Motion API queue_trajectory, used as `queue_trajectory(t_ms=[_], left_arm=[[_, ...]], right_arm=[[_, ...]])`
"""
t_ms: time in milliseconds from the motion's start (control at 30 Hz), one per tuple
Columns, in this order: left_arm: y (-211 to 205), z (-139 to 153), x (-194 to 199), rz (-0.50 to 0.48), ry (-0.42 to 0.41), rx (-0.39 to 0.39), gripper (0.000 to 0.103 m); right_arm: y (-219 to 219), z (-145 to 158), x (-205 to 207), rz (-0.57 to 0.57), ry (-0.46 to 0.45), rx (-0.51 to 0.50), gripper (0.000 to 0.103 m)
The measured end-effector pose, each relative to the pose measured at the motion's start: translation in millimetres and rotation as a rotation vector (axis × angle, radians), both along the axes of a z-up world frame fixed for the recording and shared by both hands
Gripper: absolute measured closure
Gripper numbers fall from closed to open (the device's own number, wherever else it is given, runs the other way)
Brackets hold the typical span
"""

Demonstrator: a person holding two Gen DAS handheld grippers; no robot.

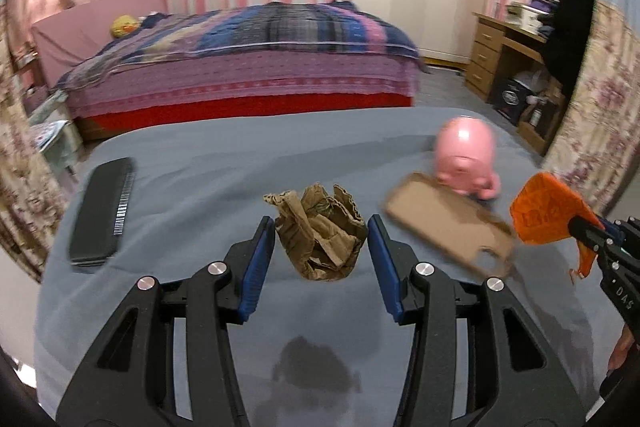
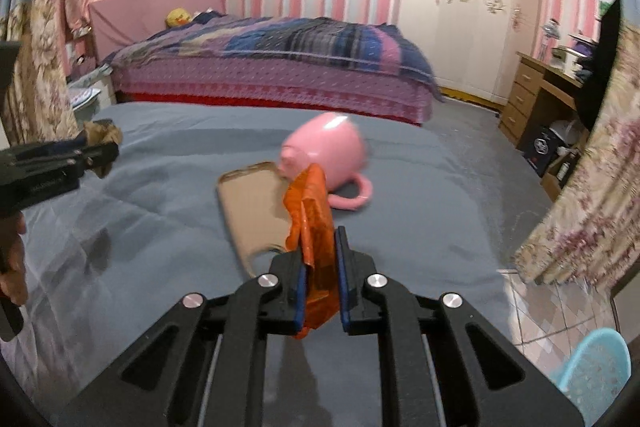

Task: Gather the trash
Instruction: 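Carry the brown paper and orange bag in both tools to the basket, then open the left tool to drop the paper while the right tool releases the bag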

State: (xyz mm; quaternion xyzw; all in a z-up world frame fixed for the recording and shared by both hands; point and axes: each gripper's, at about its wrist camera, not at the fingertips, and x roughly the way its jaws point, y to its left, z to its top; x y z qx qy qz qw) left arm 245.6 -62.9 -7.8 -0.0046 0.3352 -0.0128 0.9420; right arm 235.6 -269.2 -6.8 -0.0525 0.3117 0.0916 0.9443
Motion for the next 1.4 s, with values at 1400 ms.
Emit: queue_trajectory(t_ms=[1400], left_arm=[[-399, -12, -108, -0.726, -0.015, -0.016, 0.055]], right_arm=[[-329, -17, -196, -0.638, -0.055, 0.07, 0.091]])
